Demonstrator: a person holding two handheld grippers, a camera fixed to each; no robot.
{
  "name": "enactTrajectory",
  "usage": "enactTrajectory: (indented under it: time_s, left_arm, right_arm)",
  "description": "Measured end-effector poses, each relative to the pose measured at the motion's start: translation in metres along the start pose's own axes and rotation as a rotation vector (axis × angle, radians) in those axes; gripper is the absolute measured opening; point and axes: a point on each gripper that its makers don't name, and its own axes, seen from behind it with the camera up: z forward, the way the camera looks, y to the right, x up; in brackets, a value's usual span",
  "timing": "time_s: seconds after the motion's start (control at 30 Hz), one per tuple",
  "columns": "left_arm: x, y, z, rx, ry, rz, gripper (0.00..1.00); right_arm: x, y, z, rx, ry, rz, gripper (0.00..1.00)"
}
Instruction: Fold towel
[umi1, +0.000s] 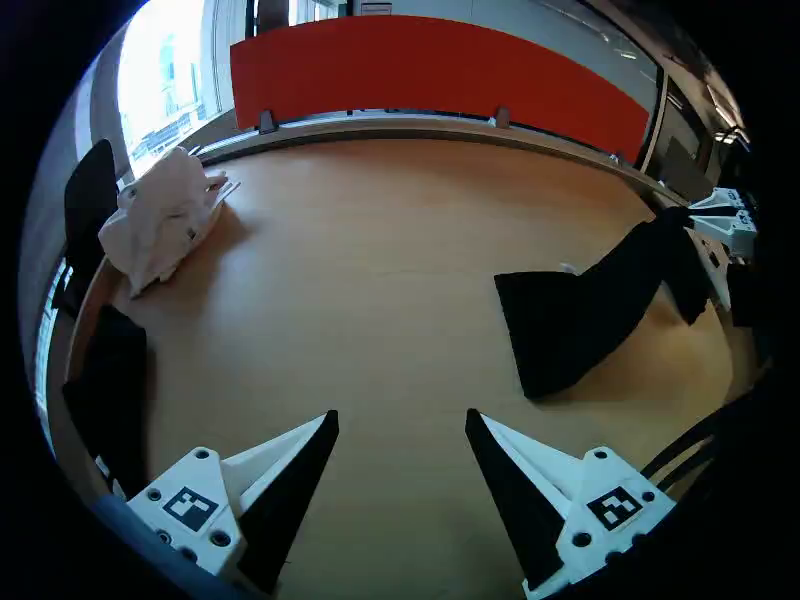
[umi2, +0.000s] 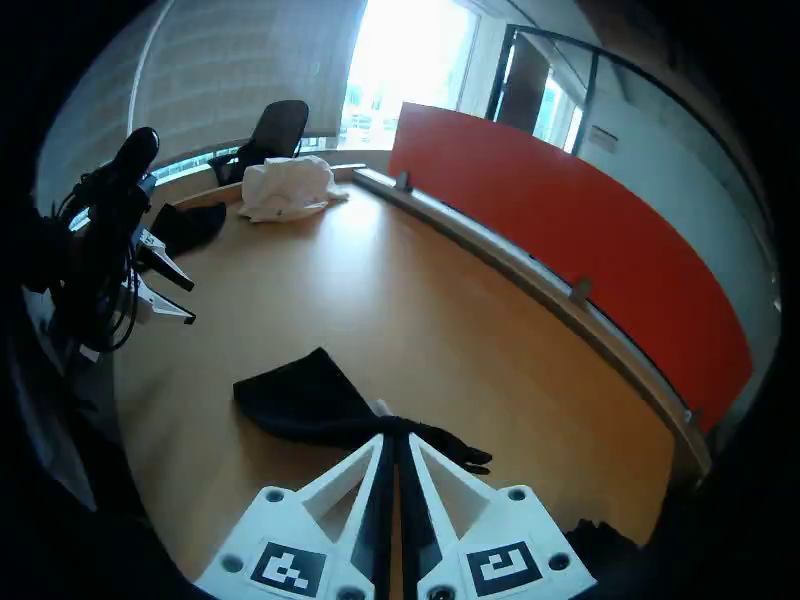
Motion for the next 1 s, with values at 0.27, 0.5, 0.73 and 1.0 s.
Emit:
enactTrajectory:
  time_s: [0.27,0.5,0.73,1.0]
  left_arm:
    - [0.000,0.000,0.001,0.001,0.000,0.001,0.94]
    - [0.003,-0.001,0.000,0.003,0.007,-0.006,0.94]
    - [0.005,-0.005,-0.001,0.006,0.010,-0.012,0.94]
    - [0.005,-0.009,-0.002,0.013,0.012,-0.019,0.94]
  right_arm:
    - [-0.001,-0.005,0.006,0.017,-0.006,-0.011,0.07]
    - [0.002,-0.012,0.016,0.039,-0.010,-0.027,0.06]
    - [0.008,-0.028,0.028,0.075,-0.011,-0.039,0.06]
    - [0.015,-0.049,0.042,0.122,-0.009,-0.047,0.06]
